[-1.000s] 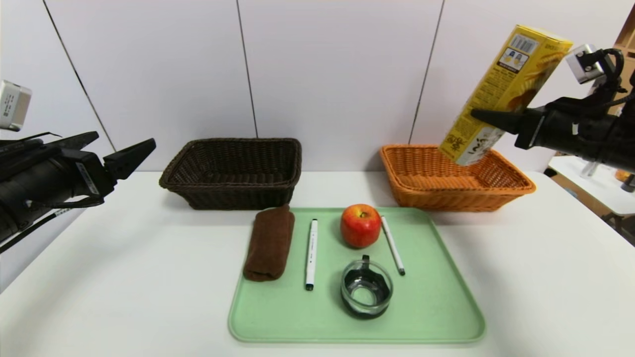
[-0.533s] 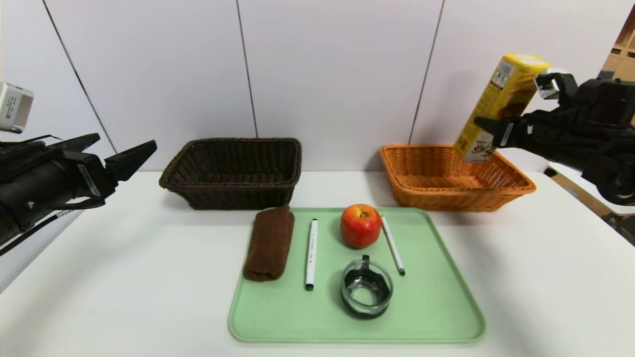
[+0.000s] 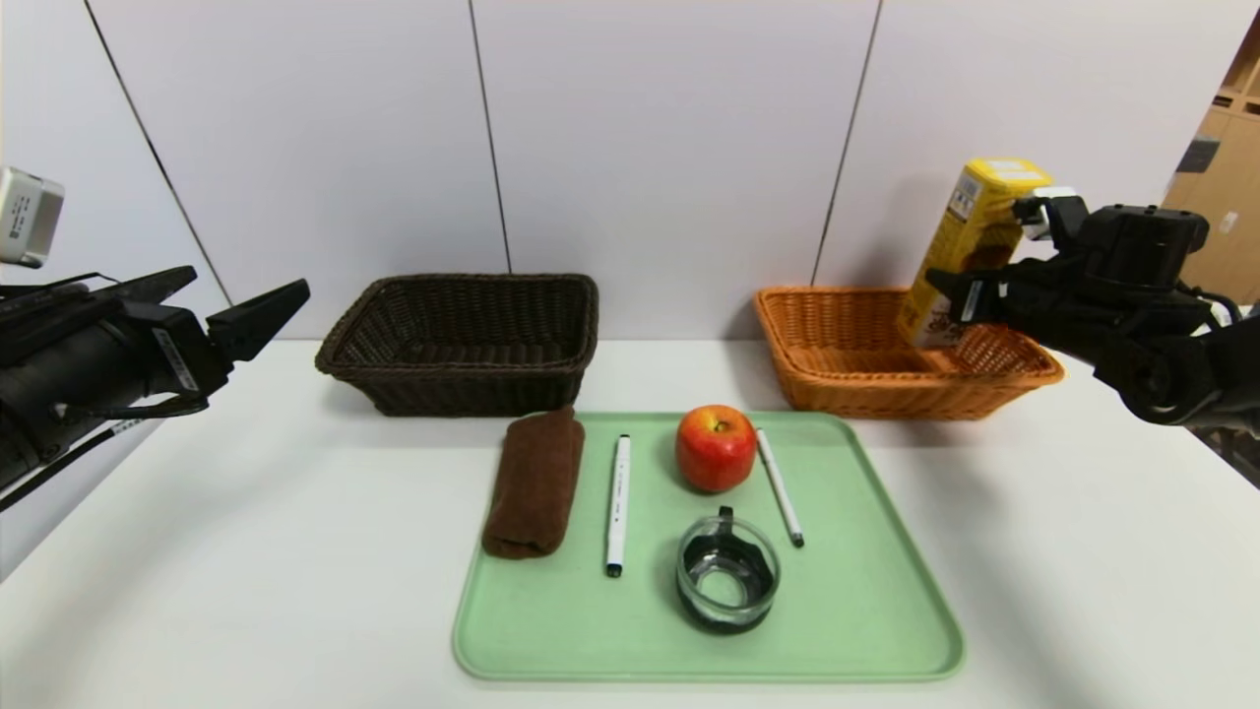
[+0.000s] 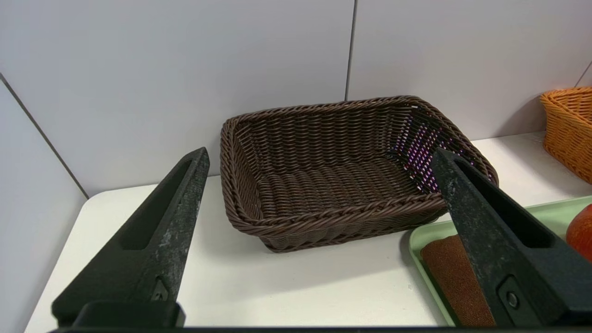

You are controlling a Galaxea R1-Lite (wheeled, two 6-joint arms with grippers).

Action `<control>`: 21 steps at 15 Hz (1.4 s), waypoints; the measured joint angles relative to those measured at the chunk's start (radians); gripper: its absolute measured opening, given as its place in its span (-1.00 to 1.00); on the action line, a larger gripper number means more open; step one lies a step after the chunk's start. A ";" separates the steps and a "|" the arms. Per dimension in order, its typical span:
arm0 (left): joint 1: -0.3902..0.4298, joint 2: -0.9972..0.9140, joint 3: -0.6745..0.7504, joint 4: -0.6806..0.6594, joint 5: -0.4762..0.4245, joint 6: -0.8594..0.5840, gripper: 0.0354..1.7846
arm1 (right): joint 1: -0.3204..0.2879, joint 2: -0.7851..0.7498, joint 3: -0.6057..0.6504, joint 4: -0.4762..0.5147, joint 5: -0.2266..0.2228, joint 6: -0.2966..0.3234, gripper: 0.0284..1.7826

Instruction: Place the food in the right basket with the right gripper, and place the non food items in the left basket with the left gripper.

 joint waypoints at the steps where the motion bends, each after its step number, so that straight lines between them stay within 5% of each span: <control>1: 0.000 0.000 0.001 0.000 0.000 -0.001 0.89 | -0.001 0.006 0.001 0.002 -0.001 -0.001 -0.11; 10: 0.000 0.000 0.003 0.000 0.000 -0.004 0.89 | -0.006 0.051 0.001 0.001 -0.036 -0.003 -0.11; 15: 0.000 0.000 0.007 -0.001 0.000 -0.004 0.89 | -0.005 0.051 0.008 -0.028 -0.034 -0.005 0.38; 21: 0.000 0.000 0.013 -0.014 0.000 -0.004 0.89 | -0.006 0.007 0.106 -0.020 -0.027 -0.003 0.67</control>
